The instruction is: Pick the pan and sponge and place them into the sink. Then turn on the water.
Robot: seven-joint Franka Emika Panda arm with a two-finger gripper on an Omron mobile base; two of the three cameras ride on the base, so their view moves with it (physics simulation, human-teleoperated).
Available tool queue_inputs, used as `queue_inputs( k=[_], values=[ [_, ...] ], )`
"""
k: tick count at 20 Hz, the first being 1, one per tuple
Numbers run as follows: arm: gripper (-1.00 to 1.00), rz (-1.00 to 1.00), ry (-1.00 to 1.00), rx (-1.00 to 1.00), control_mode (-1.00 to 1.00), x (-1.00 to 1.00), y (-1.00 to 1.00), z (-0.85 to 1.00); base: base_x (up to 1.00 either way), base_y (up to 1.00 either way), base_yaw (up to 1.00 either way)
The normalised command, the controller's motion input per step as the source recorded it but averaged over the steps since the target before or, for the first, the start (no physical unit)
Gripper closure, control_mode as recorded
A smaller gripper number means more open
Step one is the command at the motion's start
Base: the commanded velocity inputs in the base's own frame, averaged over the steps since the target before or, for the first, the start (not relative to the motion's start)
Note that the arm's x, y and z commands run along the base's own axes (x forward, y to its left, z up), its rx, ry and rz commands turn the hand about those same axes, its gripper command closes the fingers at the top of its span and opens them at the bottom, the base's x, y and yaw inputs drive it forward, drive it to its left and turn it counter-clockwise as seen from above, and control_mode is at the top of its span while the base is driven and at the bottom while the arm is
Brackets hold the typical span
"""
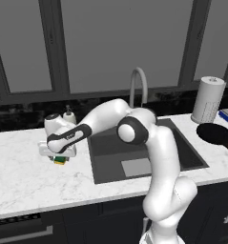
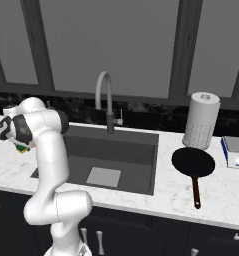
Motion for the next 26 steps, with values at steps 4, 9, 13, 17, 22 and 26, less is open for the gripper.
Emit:
queue_inputs(
  k=[4, 9, 13, 17, 22, 26],
  values=[
    [1.0, 0.0, 0.0, 0.0, -1.0, 0.0, 0.0, -0.02, 0.0, 0.0, 0.0],
    [1.0, 0.0, 0.0, 0.0, -1.0, 0.0, 0.0, 0.0, 0.0, 0.0, 0.0],
    [1.0, 0.07, -0.11, 0.01, -1.0, -0.13, -0.41, -0.08, 0.0, 0.0, 0.0],
    [1.0, 0.12, -0.13, 0.04, -1.0, -0.46, -0.89, 0.37, 0.0, 0.0, 0.0],
    [1.0, 0.05, -0.07, 0.02, -1.0, -0.52, -1.0, 0.51, 0.0, 0.0, 0.0],
    [1.0, 0.0, 0.01, 0.09, -1.0, -0.43, -1.0, 0.54, 0.0, 0.0, 0.0]
  ],
)
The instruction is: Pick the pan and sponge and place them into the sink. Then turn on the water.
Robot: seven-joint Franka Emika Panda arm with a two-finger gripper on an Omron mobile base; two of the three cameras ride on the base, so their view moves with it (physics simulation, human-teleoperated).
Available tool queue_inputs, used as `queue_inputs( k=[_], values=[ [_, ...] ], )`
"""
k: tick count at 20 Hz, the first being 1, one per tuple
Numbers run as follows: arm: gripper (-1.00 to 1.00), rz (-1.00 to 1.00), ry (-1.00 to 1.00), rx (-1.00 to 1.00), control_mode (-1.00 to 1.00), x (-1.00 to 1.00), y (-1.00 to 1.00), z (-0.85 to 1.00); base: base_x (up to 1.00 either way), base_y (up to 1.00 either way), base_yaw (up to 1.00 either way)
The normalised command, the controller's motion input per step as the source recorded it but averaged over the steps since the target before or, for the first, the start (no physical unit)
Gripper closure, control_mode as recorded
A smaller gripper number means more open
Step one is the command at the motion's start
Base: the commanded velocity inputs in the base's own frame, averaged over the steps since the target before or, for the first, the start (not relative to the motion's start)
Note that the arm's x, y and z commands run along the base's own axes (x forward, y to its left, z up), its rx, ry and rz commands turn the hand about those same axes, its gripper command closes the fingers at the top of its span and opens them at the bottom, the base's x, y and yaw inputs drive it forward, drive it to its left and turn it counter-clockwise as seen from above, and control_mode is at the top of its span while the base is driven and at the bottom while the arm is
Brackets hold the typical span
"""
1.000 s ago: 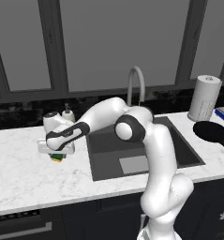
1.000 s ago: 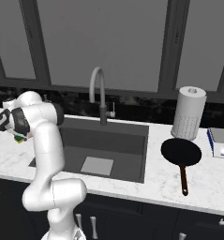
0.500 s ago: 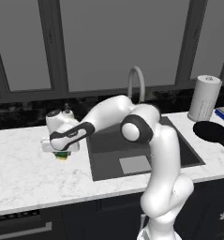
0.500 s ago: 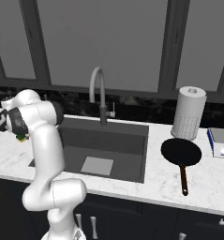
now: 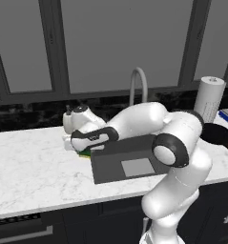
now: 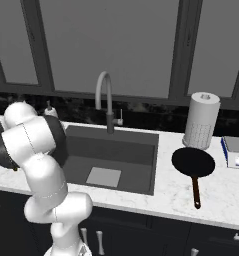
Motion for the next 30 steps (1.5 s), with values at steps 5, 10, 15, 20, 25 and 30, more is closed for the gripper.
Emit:
queue_inputs(
  k=[5, 10, 15, 20, 25, 30],
  values=[
    [1.0, 0.0, 0.16, 0.1, -1.0, -0.16, -1.0, 0.24, 0.0, 0.0, 0.0],
    [1.0, 0.01, 0.19, 0.02, -1.0, 0.18, -0.96, -0.13, 0.0, 0.0, 0.0],
    [1.0, 0.0, 0.06, -0.03, -1.0, 0.28, -0.12, -0.14, 0.0, 0.0, 0.0],
    [1.0, 0.0, 0.06, -0.01, -1.0, 0.27, -0.09, -0.09, 0.0, 0.0, 0.0],
    [1.0, 0.0, 0.04, 0.0, -1.0, 0.16, -0.45, -0.12, 0.0, 0.0, 0.0],
    [1.0, 0.0, 0.05, -0.04, -1.0, 0.03, -0.64, -0.22, 0.0, 0.0, 0.0]
  ],
)
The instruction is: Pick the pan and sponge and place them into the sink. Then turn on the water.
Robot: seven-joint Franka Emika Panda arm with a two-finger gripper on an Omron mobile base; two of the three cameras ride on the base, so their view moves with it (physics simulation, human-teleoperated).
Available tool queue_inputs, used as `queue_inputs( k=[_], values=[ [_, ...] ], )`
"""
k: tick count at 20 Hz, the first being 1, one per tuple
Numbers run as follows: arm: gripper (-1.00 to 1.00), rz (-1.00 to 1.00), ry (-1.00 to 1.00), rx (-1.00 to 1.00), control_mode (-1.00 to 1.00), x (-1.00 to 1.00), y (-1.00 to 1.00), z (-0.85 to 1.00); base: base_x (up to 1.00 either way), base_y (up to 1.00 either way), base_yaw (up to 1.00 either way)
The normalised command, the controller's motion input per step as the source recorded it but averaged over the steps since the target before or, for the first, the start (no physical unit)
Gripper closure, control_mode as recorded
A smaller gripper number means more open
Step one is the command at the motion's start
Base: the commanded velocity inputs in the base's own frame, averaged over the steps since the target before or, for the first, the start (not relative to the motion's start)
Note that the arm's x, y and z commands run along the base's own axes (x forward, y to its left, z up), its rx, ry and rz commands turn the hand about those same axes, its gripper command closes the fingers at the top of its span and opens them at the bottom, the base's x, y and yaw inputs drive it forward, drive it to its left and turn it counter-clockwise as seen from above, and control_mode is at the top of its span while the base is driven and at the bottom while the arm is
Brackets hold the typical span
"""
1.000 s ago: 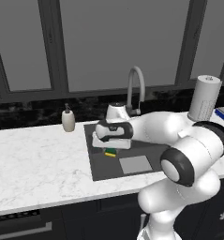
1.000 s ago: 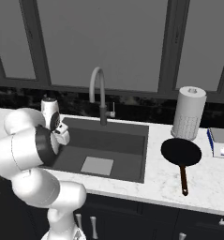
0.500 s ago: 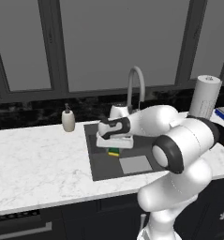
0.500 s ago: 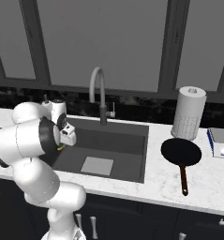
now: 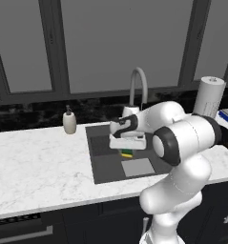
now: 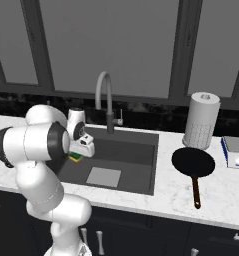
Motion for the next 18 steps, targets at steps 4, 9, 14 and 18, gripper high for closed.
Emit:
queue_inputs(
  k=[4, 9, 14, 18],
  values=[
    [1.0, 0.0, 0.01, -0.05, -1.0, 0.0, -0.5, -0.39, 0.0, 0.0, 0.0],
    [1.0, 0.0, 0.0, -0.01, -1.0, 0.0, -0.05, -0.43, 0.0, 0.0, 0.0],
    [1.0, 0.0, 0.0, 0.0, -1.0, 0.03, 0.0, -0.46, 0.0, 0.0, 0.0],
    [1.0, 0.0, 0.0, 0.0, -1.0, 0.16, 0.0, -0.54, 0.0, 0.0, 0.0]
  ],
)
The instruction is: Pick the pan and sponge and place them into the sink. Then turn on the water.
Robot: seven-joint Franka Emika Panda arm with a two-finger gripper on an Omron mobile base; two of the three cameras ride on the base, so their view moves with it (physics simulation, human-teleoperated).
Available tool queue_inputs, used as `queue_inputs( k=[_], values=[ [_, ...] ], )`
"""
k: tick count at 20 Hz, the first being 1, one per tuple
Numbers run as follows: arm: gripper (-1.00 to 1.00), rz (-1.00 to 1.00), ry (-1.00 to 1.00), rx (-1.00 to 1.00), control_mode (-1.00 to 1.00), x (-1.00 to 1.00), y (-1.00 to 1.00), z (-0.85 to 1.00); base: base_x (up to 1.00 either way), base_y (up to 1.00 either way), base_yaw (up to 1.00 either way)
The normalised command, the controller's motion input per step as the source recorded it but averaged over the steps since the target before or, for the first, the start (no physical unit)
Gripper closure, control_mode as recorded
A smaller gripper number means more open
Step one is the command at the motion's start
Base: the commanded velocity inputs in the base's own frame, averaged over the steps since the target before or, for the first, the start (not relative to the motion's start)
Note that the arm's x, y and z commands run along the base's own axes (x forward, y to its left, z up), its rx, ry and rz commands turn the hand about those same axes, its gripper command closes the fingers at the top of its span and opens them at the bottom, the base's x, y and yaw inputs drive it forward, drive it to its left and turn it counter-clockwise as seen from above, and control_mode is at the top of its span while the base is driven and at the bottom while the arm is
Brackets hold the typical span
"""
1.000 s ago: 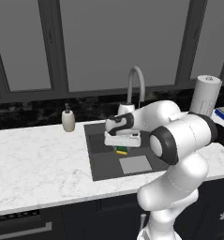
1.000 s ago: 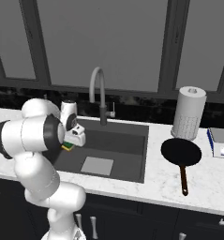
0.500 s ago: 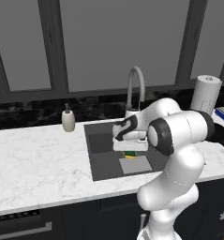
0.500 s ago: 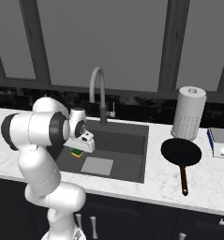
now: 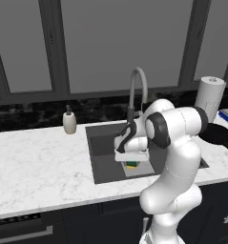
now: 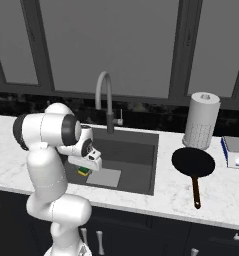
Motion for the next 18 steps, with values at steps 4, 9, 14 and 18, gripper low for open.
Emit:
queue_inputs(
  k=[4, 9, 14, 18],
  values=[
    [1.0, 0.01, 0.0, 0.0, -1.0, 0.17, 0.0, -0.5, 0.0, 0.0, 0.0],
    [1.0, 0.0, 0.0, -0.01, -1.0, 0.17, 0.0, -0.41, 0.0, 0.0, 0.0],
    [1.0, 0.0, -0.01, -0.01, -1.0, 0.29, 0.0, -0.34, 0.0, 0.0, 0.0],
    [1.0, 0.0, 0.0, 0.0, -1.0, 0.0, 0.0, -0.04, 0.0, 0.0, 0.0]
  ],
)
